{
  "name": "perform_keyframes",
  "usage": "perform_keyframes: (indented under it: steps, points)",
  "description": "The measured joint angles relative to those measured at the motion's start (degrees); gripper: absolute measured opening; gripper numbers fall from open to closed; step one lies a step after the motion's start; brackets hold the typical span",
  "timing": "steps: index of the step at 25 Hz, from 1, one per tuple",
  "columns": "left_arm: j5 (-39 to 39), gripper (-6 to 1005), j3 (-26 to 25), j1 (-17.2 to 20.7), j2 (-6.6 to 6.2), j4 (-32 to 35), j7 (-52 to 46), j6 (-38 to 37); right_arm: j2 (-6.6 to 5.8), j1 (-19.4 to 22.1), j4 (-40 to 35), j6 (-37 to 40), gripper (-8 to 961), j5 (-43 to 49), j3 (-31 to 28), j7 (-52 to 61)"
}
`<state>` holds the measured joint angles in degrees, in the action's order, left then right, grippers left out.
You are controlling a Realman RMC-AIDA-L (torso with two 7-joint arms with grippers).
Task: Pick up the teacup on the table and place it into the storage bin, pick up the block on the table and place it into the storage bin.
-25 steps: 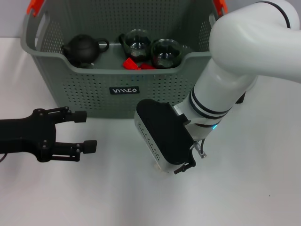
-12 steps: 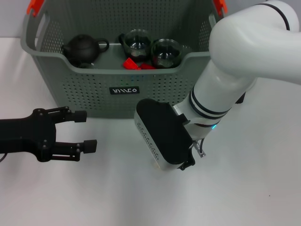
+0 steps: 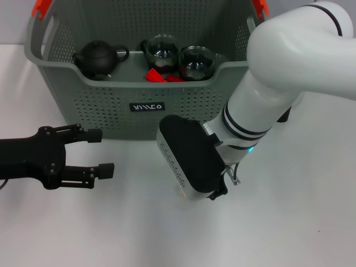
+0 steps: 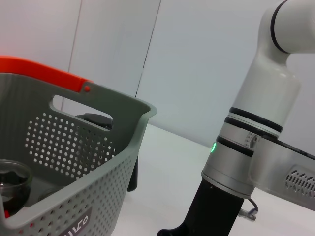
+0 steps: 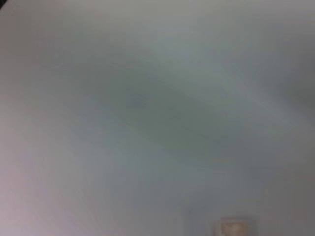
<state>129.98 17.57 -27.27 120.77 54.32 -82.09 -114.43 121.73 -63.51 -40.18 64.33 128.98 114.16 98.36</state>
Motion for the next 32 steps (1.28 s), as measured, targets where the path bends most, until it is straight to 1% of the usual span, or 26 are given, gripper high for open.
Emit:
perform_keyframes:
  steps: [7,14,17,22,27,32]
  points:
    - [0.2,917,-0.5,-0.4,-0.32,0.1,-0.1,-0.5,-0.68,0.0,-1.7,1.1,214,-1.9,-1.0,1.4]
    - [0.4,917,-0.8,-0.5,-0.54,0.5,-1.0,-1.2,-1.31,2.4,-7.1,4.0,221,-1.8,-7.0,2.3]
    - [0.4,917,-0.8,-0.4,-0.62,1.1,-1.5,-1.8,-1.44,3.9,-10.8,5.4,223,0.0,-10.9,3.5]
    - [0.4,917,-0.8,0.1,-0.63,1.6,-1.7,-2.2,-1.49,7.3,-20.9,8.2,228,2.9,-18.6,5.9]
    - [0.5,917,-1.1,0.3,-0.63,1.8,-1.3,-2.2,-1.53,7.7,-27.8,9.7,233,4.1,-26.7,7.8]
    - [0.6,917,-1.5,0.0,-0.99,1.9,-1.0,-2.2,-1.50,6.6,-31.3,6.2,237,4.3,-35.2,8.8]
